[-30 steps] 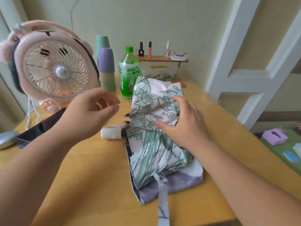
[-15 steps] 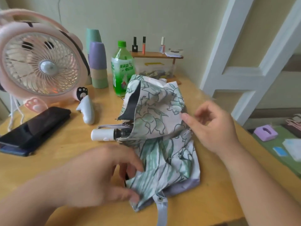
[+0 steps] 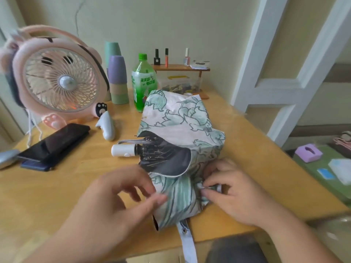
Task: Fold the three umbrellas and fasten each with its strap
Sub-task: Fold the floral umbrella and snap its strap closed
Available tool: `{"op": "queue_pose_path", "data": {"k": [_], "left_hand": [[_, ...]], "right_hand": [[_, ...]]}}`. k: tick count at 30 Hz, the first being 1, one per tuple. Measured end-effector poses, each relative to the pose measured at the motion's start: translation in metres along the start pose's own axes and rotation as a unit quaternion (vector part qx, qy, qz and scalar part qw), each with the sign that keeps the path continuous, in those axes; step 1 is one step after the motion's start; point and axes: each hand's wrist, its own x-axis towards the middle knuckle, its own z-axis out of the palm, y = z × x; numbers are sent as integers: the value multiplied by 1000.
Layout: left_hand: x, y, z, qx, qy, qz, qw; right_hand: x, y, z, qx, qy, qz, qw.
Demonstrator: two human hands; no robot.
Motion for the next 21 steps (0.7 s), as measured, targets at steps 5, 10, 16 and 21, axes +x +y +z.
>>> {"op": "queue_pose_path", "data": {"k": [5,10,16,21], "left_hand": [[17,48,15,158,112,178,965],[84,36,18,229,72,154,958],[69,-20,-5,202,40,-15,978],[-8,53,-15,22,173,-72,982]], "right_hand": [[-8,-21,5,79,121,-19,989],[-22,-27,6,164,177,9,970],[-47,-20,-2,273,282,64,918],[-37,-47,13,114,301,-80,943]]}}
